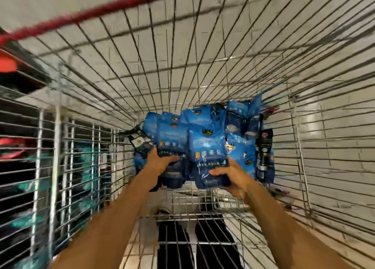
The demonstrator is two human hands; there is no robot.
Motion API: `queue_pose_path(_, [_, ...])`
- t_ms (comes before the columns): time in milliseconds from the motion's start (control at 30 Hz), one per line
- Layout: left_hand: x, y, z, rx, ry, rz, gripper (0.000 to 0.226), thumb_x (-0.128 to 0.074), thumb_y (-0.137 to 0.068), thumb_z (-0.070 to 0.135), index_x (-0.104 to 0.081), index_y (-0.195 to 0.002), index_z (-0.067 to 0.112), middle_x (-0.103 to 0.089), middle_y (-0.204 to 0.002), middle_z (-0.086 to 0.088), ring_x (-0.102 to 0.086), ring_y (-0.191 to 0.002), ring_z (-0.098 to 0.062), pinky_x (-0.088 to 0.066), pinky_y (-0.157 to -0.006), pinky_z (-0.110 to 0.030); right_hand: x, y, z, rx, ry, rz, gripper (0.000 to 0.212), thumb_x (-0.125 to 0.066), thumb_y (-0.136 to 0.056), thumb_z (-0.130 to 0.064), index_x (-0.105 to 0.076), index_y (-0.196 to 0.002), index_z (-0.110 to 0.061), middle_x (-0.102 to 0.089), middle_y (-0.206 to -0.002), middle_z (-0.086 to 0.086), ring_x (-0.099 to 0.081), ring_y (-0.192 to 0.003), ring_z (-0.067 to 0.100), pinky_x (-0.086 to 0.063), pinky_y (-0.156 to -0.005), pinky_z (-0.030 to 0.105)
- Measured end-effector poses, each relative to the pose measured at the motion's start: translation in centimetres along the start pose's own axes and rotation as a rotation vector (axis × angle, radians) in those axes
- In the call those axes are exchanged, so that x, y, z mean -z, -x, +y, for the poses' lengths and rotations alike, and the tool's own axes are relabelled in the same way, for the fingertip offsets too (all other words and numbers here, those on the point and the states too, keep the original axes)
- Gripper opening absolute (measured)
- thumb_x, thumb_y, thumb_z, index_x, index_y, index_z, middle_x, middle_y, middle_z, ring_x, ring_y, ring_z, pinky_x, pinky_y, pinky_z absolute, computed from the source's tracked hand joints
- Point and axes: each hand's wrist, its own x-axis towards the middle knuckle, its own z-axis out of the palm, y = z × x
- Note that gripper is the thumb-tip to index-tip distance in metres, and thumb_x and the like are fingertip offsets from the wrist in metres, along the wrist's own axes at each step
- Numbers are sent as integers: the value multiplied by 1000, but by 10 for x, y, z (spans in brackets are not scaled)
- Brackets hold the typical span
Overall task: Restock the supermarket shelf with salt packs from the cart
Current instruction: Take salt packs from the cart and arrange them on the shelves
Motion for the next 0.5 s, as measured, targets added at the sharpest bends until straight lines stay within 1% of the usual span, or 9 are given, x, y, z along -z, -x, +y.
queue_pose_path(100, [12, 52, 17, -67, 51, -10, 104, -87, -71, 16, -25, -154, 16, -39, -153, -12, -44, -133, -40, -43, -106, -56, -7, 49, -15, 33, 84, 38, 84, -87, -61, -1, -46, -134, -7, -68, -114, 23, -69, -100, 42, -53, -89, 61])
queue_pose_path(200, [26, 110, 37, -130, 135, -50, 101, -88, -68, 19, -31, -152, 21, -47, -147, -10, -52, -126, -37, -49, -100, -55, -15, 104, -30, 103, 14, 52, 54, -78, -73, 8, -53, -120, 0, -76, -90, 15, -75, -79, 27, -60, -60, 35])
queue_pose_path(233, [32, 129, 43, -147, 184, -67, 99, -89, -67, 17, -35, -150, 23, -50, -144, -11, -55, -123, -38, -50, -98, -56, -19, 124, -35, 142, 29, 59, 46, -78, -75, 6, -56, -114, -2, -77, -86, 10, -76, -78, 21, -60, -59, 30])
queue_pose_path(267, [37, 148, 49, -157, 231, -80, 97, -88, -66, 14, -37, -148, 23, -52, -142, -14, -57, -120, -40, -51, -95, -58, -24, 144, -41, 193, 58, 82, 44, -79, -76, 1, -58, -114, -6, -77, -92, 8, -75, -86, 18, -61, -69, 31])
queue_pose_path(300, [43, 169, 55, -164, 277, -85, 95, -88, -66, 11, -39, -146, 24, -54, -139, -16, -60, -117, -41, -53, -92, -59, -29, 165, -45, 247, 74, 114, 51, -82, -75, -8, -58, -120, -8, -74, -106, 8, -71, -100, 19, -59, -85, 37])
queue_pose_path(333, [50, 190, 60, -179, 321, -91, 93, -87, -66, 10, -41, -145, 26, -57, -136, -16, -64, -111, -39, -56, -86, -57, -34, 186, -47, 294, 50, 135, 61, -85, -72, -18, -57, -126, -12, -71, -117, 3, -67, -109, 19, -54, -94, 41])
queue_pose_path(400, [64, 233, 66, -245, 379, -90, 87, -88, -63, 13, -47, -138, 29, -63, -129, -13, -70, -100, -33, -61, -73, -47, -44, 230, -49, 389, -37, 140, 70, -87, -61, -36, -56, -122, -25, -67, -112, -17, -65, -107, 7, -52, -92, 34])
queue_pose_path(433, [72, 253, 68, -281, 389, -74, 87, -89, -60, 17, -49, -135, 30, -64, -129, -11, -70, -101, -32, -60, -72, -44, -48, 249, -49, 421, -71, 146, 78, -88, -54, -43, -54, -123, -27, -66, -114, -18, -62, -109, 8, -50, -91, 34])
queue_pose_path(500, [90, 290, 70, -357, 403, -32, 100, -92, -52, 25, -44, -140, 29, -60, -134, -9, -65, -111, -35, -58, -83, -48, -55, 282, -49, 480, -129, 148, 107, -89, -45, -48, -49, -140, -21, -62, -133, -4, -57, -123, 22, -47, -100, 49])
